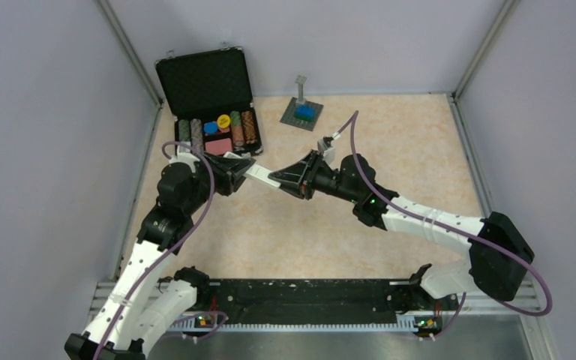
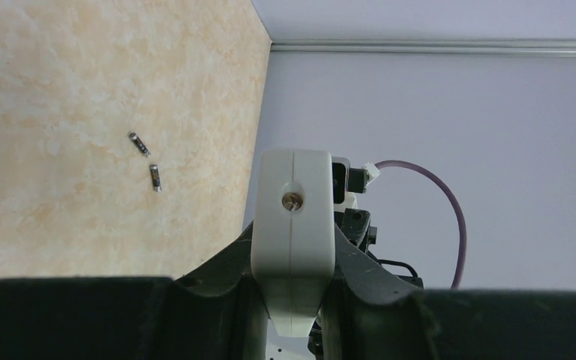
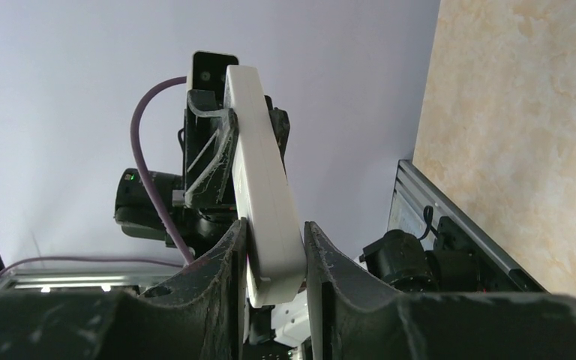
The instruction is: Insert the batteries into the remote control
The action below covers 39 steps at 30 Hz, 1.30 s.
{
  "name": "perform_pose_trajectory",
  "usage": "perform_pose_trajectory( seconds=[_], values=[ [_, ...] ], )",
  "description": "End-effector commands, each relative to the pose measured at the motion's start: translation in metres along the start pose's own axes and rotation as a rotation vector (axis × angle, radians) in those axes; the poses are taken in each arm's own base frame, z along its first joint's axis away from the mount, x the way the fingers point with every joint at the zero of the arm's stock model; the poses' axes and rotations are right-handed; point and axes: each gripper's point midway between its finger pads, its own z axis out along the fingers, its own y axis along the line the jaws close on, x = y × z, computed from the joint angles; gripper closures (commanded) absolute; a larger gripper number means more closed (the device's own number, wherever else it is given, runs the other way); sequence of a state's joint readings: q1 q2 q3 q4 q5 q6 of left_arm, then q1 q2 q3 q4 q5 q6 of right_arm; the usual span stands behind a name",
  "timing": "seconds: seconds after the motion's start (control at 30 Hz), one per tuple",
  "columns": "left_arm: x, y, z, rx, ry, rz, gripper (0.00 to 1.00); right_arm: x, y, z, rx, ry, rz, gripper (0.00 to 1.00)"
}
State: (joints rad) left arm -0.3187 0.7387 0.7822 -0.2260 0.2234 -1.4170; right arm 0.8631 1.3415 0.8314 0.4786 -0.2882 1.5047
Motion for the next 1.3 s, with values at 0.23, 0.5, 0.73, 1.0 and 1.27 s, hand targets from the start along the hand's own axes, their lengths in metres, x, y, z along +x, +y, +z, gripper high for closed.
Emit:
perform_pose_trajectory(
  seconds=[0.23, 0.5, 0.73, 1.0, 1.27],
  values=[
    [-0.030, -0.049, -0.010, 0.166, -0.149, -0.029, 1.00, 0.016, -0.027, -0.015, 0.078, 0.094, -0.096, 1.00],
    [-0.031, -0.046, -0.006, 0.151, -0.147, -0.004, 1.00, 0.016, -0.006, -0.025, -0.014, 0.128, -0.190, 1.00],
    [-0.031, -0.049, -0.001, 0.143, -0.128, 0.043, 1.00, 0.015, -0.012, -0.033, -0.003, 0.138, -0.208, 1.00],
    [-0.018, -0.053, 0.005, 0.211, -0.042, -0.004, 1.00, 0.010, 0.009, -0.022, -0.067, 0.123, -0.149, 0.62],
    [-0.014, -0.050, 0.003, 0.207, -0.023, -0.003, 1.00, 0.003, 0.042, -0.002, -0.179, 0.125, -0.110, 0.29]
  ],
)
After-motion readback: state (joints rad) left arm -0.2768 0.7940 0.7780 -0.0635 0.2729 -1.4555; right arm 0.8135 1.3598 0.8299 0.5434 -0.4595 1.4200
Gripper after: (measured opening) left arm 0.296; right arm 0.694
